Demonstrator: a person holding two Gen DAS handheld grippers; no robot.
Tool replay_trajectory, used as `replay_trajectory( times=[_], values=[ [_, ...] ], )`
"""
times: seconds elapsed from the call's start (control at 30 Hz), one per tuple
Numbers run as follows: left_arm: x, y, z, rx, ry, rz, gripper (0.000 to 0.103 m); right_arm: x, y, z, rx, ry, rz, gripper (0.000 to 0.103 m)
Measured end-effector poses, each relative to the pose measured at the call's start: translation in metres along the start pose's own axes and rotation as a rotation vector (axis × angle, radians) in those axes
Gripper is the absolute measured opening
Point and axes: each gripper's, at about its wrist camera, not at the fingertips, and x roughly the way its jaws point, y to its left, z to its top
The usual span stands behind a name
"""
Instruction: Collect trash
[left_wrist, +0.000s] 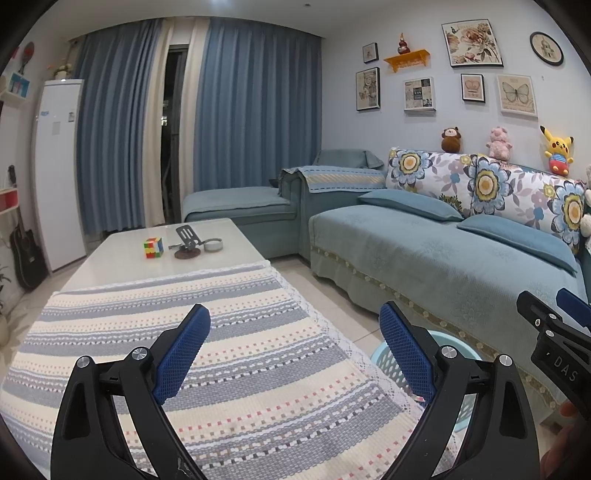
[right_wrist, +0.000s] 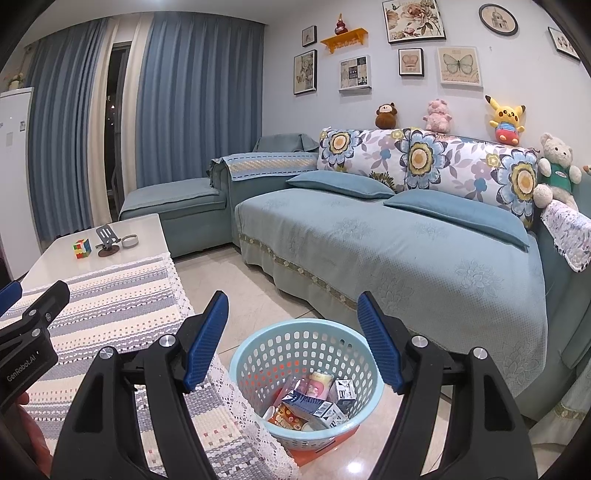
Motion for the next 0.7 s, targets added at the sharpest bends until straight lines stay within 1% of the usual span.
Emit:
replay_trajectory(
  times=[0.7],
  values=[
    [-0.0010, -0.0037, -0.0016, -0.004, 0.004, 0.004, 0.092, 0.0034, -0.0005, -0.0008, 0.001, 0.014, 0.010, 0.068]
  ],
)
